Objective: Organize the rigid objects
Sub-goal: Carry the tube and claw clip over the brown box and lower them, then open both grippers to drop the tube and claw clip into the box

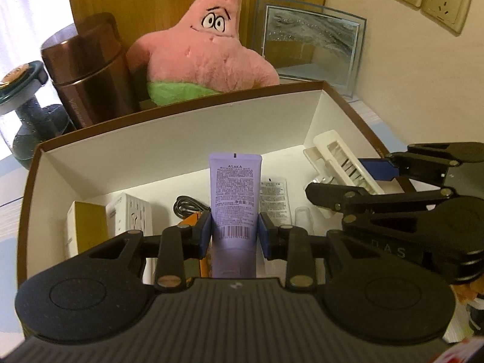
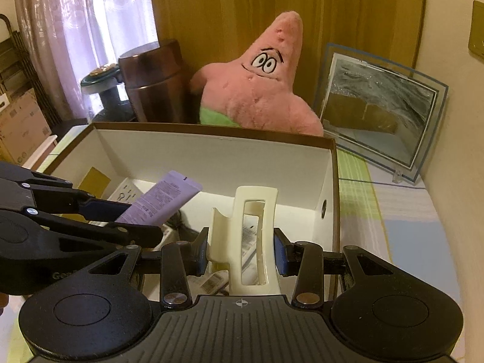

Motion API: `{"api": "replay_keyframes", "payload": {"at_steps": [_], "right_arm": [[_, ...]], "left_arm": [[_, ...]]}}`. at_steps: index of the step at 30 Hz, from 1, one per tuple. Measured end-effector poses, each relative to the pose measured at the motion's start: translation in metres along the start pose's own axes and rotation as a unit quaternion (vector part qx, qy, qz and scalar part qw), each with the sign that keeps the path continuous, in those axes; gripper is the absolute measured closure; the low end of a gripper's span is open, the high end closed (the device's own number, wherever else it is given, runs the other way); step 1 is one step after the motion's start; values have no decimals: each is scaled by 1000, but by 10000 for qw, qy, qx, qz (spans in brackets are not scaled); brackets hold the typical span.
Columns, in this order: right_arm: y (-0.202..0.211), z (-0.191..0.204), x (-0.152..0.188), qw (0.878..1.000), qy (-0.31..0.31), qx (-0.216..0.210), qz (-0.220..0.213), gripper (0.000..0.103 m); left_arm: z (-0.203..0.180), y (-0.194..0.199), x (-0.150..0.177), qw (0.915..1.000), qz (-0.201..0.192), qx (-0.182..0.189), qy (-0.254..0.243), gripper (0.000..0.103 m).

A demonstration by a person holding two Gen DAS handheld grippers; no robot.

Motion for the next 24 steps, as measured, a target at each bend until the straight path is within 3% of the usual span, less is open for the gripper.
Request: {"api": "replay_keyframes", "payload": {"at_steps": [11, 15, 24], "right_arm": [[-16, -12, -7, 9999, 40, 96, 58, 64], [-17, -11, -8, 10000, 19, 58, 59, 64], [-19, -7, -11, 10000, 8, -33, 84, 64]], "left_arm": [[4, -35, -10, 9995, 204, 142, 185, 76], [9, -35, -12, 9996, 167, 86, 195, 68], [31, -28, -11, 9993, 174, -81, 336, 63]]}}
Point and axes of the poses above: each gripper's, at about its wrist camera, not at the fingertips, and y roughly against the way its jaws point, z to its left, x to its underside, the point moved 7 cm from there along -y, roughly the way its jaws point, and after that the axes turned 1 degree about -x, right-handed, at the moved point
